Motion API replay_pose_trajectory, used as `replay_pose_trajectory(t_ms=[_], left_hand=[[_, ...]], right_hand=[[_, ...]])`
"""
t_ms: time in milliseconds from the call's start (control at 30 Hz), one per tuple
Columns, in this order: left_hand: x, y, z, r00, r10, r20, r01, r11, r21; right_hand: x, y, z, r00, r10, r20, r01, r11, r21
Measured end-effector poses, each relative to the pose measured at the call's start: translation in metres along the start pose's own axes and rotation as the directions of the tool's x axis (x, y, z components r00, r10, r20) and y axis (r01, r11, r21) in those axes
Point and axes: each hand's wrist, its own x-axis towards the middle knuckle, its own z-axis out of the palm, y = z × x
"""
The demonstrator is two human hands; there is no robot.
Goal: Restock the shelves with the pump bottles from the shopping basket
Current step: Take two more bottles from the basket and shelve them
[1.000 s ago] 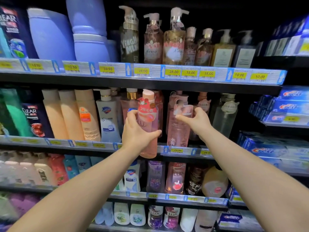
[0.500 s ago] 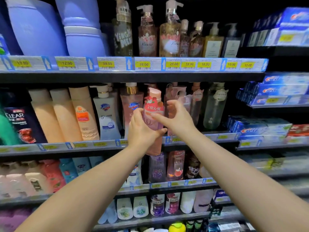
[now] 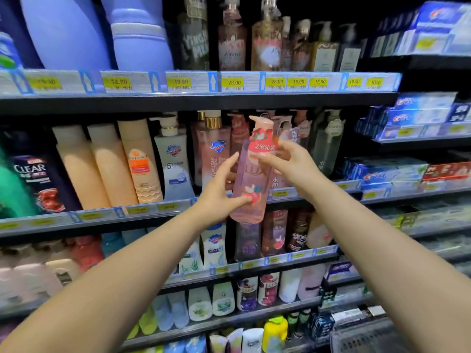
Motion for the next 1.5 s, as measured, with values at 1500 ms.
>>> replay_pose_trajectory(t_ms=[1500], left_hand=[[0.024,-0.055,-0.033,0.956,-0.259,0.140,0.065,0.649,0.758]], right_hand=[[0.069,0.064,0.098,0.900,0.037,-0.435,-0.221,0.897,-0.381]])
